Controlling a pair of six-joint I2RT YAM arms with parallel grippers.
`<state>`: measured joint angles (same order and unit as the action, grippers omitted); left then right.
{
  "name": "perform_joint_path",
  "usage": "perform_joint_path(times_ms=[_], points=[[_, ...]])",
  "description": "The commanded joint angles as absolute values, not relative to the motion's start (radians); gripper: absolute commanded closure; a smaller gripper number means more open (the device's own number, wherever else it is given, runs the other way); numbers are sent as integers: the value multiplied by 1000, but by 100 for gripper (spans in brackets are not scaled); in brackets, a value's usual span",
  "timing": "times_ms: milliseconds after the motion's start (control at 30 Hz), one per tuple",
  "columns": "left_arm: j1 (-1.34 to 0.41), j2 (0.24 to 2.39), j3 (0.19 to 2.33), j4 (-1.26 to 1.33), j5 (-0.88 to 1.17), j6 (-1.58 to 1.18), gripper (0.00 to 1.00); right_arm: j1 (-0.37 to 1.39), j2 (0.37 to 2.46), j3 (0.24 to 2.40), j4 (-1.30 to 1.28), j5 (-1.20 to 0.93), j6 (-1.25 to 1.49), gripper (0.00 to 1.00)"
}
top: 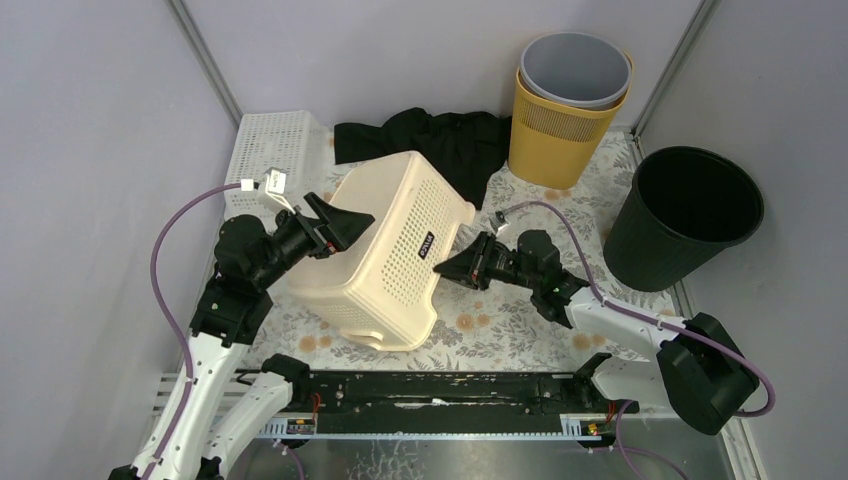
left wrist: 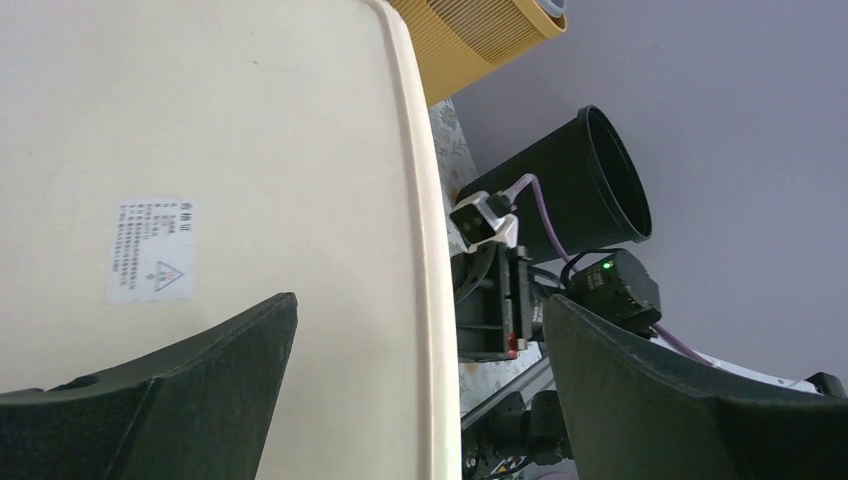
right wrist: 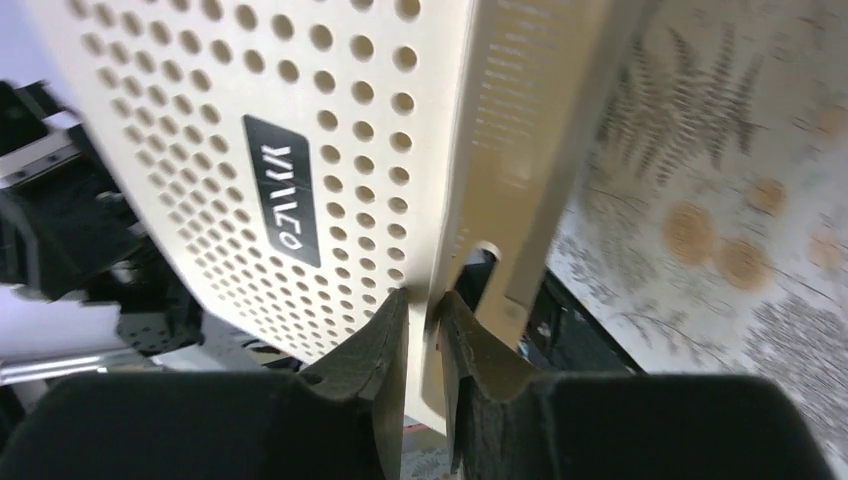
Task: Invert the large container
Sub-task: Turn the container upside down at the center of the board.
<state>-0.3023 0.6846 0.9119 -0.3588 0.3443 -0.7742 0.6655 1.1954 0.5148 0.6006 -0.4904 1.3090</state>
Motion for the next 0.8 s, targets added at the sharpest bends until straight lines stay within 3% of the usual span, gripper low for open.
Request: perform_joint_path(times_ms=[0, 333, 767], points=[[-309, 673, 908, -347, 361, -782, 0, 651, 1190, 475, 478, -449, 1257, 77], [-307, 676, 899, -339, 364, -788, 0, 634, 1213, 457, 494, -449, 1244, 85], [-309, 675, 877, -331, 367, -798, 0, 603, 1267, 440, 533, -469, 1230, 87]])
